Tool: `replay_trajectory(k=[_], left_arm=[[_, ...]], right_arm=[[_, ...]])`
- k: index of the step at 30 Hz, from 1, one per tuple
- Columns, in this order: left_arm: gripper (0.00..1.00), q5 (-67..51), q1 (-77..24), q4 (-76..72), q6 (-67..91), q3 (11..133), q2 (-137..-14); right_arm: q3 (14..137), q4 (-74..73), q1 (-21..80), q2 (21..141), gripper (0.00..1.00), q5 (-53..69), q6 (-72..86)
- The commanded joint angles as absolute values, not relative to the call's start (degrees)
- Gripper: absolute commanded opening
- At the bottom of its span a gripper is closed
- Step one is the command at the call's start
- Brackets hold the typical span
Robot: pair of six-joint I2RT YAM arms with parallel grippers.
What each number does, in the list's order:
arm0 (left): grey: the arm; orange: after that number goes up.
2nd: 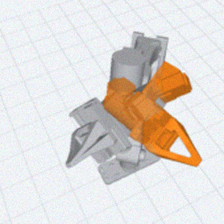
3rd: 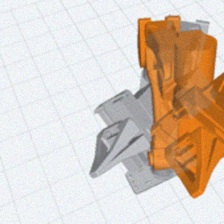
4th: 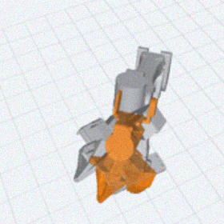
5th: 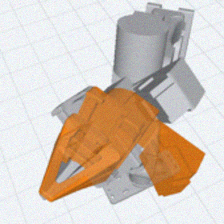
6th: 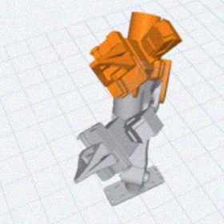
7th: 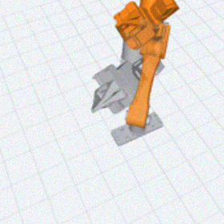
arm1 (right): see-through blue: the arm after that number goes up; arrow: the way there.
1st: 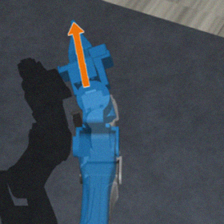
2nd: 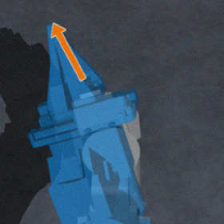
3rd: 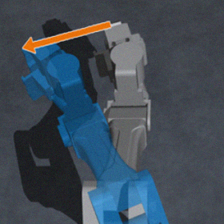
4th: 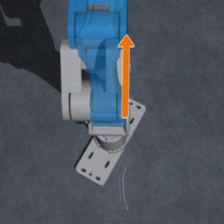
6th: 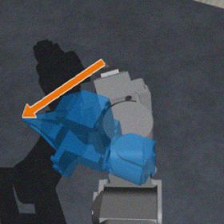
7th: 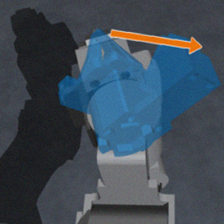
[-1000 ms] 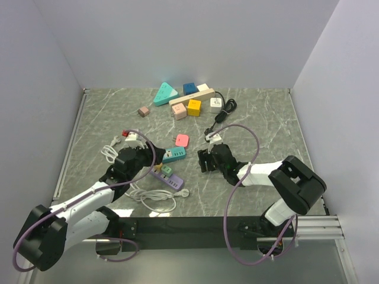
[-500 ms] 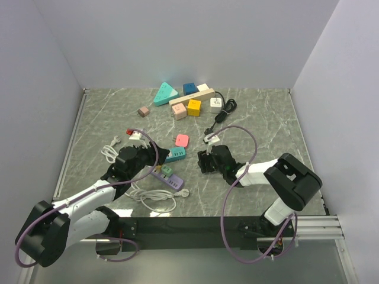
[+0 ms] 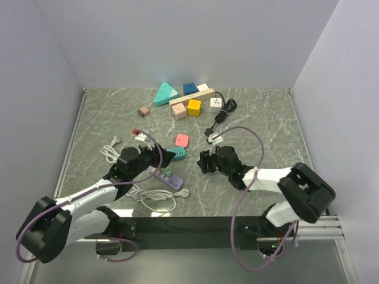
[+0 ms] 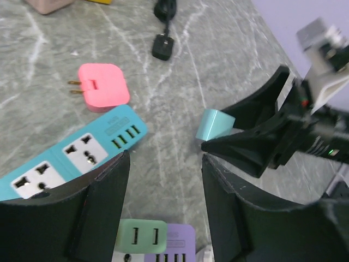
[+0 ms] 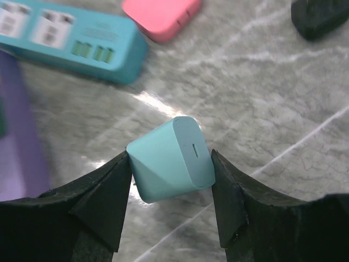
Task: Insert the plug
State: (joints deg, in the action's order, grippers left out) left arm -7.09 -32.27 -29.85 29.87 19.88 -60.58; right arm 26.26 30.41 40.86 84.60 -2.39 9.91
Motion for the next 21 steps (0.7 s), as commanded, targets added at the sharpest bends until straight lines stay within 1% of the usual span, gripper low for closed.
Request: replay_trajectory(k=[1,6,10,17,21], left_arm=[[0.61,-11.68,-33.57,-34.45,27.51,21.18,-60.82],[0.61,-16.51,-34.36,-38.13,28.47,21.01,-61.96],[0.61,-19.68,-34.8,-41.22,30.41,20.65,-63.02],[0.61,-23.81,-35.42,-45.78,33.04,20.04,-64.07],[0.61,-23.91,-36.91,-46.23,33.31,20.21,-65.48]], right_arm=[[25.05,34.28,40.87,77.88,0.24,2.01,10.19],[24.61,34.1,41.83,72.6,0.18,9.12,8.88],[23.47,35.16,43.68,69.61,0.17,13.08,7.65],[23.82,34.72,46.4,67.32,0.16,15.38,5.89],[24.26,34.63,47.2,67.32,0.15,15.47,5.45]])
